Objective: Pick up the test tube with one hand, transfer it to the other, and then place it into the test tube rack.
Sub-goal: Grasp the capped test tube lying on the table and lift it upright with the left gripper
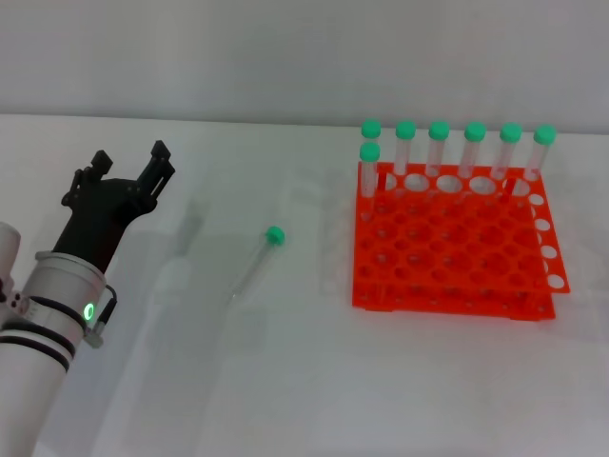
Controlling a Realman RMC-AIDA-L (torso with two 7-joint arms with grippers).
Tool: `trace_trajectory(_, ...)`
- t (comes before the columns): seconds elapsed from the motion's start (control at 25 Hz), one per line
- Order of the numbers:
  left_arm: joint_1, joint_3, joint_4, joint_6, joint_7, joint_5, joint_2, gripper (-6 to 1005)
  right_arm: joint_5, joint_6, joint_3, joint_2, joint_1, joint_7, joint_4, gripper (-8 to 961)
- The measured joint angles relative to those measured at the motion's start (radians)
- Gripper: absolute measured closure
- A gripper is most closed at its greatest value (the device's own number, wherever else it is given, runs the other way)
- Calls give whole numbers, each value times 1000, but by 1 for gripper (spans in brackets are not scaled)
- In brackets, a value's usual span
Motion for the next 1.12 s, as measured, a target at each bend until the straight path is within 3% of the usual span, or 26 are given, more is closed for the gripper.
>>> trace_trajectory(0.32, -8, 10, 11, -27, -102, 0, 4, 113, 0, 0, 0, -1, -1, 0, 0, 122)
trace_trajectory(0.48, -58, 10, -16, -93, -217, 55, 26, 114, 1, 0, 6, -3, -9, 0, 0, 122)
trace_trajectory(0.64, -132, 9, -77, -165, -468, 208, 82, 115, 0, 0, 5, -3, -13, 0, -3, 122)
trace_trajectory(0.76, -209, 9, -175, -171, -729, 411, 122, 115, 0, -1, 4, -2, -13, 0, -3, 122)
trace_trajectory(0.84, -253, 10, -221, -169, -845, 528, 137, 116, 1, -1, 7, -2, -15, 0, -3, 122)
trace_trajectory(1.12, -418, 12, -291, -140, -1269, 976, 237, 117, 4, -2, 9, -4, -20, 0, -4, 122)
